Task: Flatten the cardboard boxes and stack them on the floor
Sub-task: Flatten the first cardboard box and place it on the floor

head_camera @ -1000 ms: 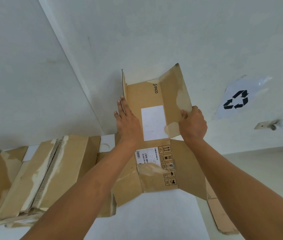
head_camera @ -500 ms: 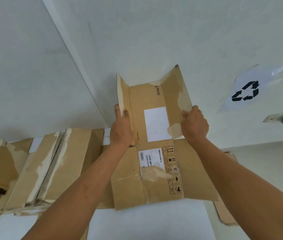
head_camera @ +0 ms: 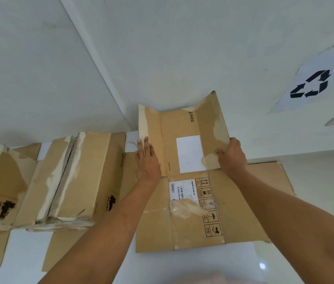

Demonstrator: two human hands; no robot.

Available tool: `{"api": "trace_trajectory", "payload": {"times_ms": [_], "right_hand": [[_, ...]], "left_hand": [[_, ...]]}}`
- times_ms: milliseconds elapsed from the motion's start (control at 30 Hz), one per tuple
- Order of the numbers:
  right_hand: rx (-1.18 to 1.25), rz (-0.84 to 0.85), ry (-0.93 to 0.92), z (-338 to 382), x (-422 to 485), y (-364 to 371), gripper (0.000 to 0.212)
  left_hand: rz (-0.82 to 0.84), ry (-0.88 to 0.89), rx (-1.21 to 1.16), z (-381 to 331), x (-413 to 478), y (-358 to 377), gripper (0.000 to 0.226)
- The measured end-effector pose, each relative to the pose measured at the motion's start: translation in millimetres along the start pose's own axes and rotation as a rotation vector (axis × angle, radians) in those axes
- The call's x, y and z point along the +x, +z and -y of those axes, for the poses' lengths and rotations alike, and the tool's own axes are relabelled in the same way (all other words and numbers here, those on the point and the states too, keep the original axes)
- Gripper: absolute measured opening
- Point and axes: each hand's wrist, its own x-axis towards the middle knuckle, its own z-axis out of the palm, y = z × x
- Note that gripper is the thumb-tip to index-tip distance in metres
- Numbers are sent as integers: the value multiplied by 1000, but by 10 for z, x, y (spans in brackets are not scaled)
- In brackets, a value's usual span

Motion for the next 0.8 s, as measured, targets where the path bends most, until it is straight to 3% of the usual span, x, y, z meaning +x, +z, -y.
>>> {"api": "trace_trajectory", "payload": {"times_ms": [133,233,300,500,667,800], "right_hand": [[-152,-24,-4,-113,30,119,69],[-361,-38,-52,-211,-68,216,99],[-428,24,-94,-280,-193,322,106],[-522,107,-100,-392,-411,556,98],[-396,201,-95,-482,-543,730,76],[-344,217,-143,-466,-655,861,77]], "left_hand": [[85,120,20,-109,-134,224,82],[145,176,-139,-232,-215,456,78],[169,209,-227,-291,-277,589,74],[160,232,-324,-302,-353,763,69],[182,235,-321,-301,-343,866,73],[183,241,-292,-298,-351,950,84]]}}
